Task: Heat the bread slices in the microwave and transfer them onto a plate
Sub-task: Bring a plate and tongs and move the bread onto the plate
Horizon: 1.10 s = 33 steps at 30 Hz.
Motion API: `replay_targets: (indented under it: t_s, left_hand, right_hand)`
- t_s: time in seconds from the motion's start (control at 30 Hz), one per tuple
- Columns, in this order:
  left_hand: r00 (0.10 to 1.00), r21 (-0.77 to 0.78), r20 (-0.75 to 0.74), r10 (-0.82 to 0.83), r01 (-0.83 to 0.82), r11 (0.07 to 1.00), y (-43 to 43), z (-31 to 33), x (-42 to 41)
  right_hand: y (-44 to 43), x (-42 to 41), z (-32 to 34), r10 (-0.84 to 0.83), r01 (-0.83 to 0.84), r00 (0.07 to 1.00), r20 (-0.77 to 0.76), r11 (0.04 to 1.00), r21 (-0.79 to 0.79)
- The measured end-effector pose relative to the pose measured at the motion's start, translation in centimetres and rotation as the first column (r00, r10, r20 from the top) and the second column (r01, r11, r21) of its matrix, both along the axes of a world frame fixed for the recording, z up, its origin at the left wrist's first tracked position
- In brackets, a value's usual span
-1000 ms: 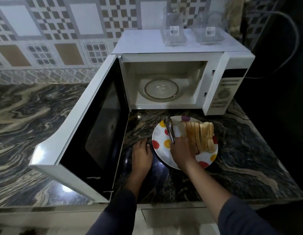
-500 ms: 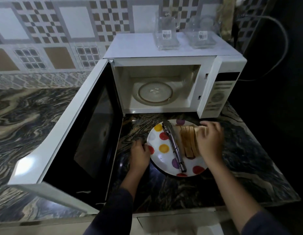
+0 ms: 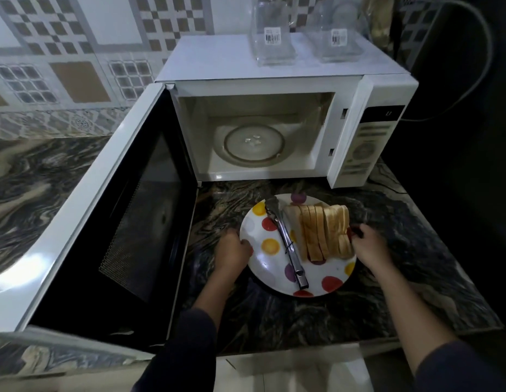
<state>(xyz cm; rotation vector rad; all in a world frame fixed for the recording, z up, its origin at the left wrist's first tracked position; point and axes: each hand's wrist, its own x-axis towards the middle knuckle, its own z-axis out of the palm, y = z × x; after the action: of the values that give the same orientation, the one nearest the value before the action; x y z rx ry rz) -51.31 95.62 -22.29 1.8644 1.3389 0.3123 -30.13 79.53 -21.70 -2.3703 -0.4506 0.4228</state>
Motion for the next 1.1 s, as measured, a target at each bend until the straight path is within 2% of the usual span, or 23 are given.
replay_targets:
  t_s: [0.07, 0.2, 0.33, 0.6, 0.8, 0.93, 1.1]
  left_hand:
    - [1.0, 0.023, -0.008, 0.011, -0.011, 1.0, -0.8, 0.0, -0.1]
    - [0.995, 0.017, 0.091, 0.047, -0.048, 0.999, -2.4, 0.2, -0.5]
    - [0.969, -0.021, 0.229, 0.09, -0.087, 0.996, -4.1, 0.0, -1.0]
    - [0.936, 0.067, 0.344, 0.073, -0.102, 0.993, -9.6, -0.6, -3.4]
    - [0.879, 0.08, 0.455, 0.141, -0.198, 0.977, -16.7, 0.6, -7.3]
    - [0.883, 0.07, 0.401, 0.243, -0.294, 0.953, -21.4, 1.5, -10.3]
    - [0.858, 0.114, 0.414, 0.303, -0.379, 0.918, -26.8, 2.1, -14.7]
  right_hand:
    - [-0.6, -0.2, -0.3, 0.007, -0.007, 1.0, 0.006, 1.0, 0.001]
    - [-1.8, -1.4, -1.3, -0.053, 0.052, 0.997, 0.062, 0.999, 0.012]
    - [-2.9, -2.9, -1.6, -0.101, 0.092, 0.993, 0.059, 0.985, 0.143]
    - [-8.1, -5.5, -1.9, -0.095, 0.084, 0.995, 0.018, 0.947, 0.311]
    - [-13.4, -8.3, -0.5, 0.009, -0.018, 1.0, 0.026, 0.919, 0.393]
    - [-16.8, -10.7, 0.3, 0.087, -0.073, 0.996, -0.015, 0.908, 0.412]
    - [-20.7, -14.4, 0.4, 0.181, -0.152, 0.983, -0.023, 0.881, 0.447]
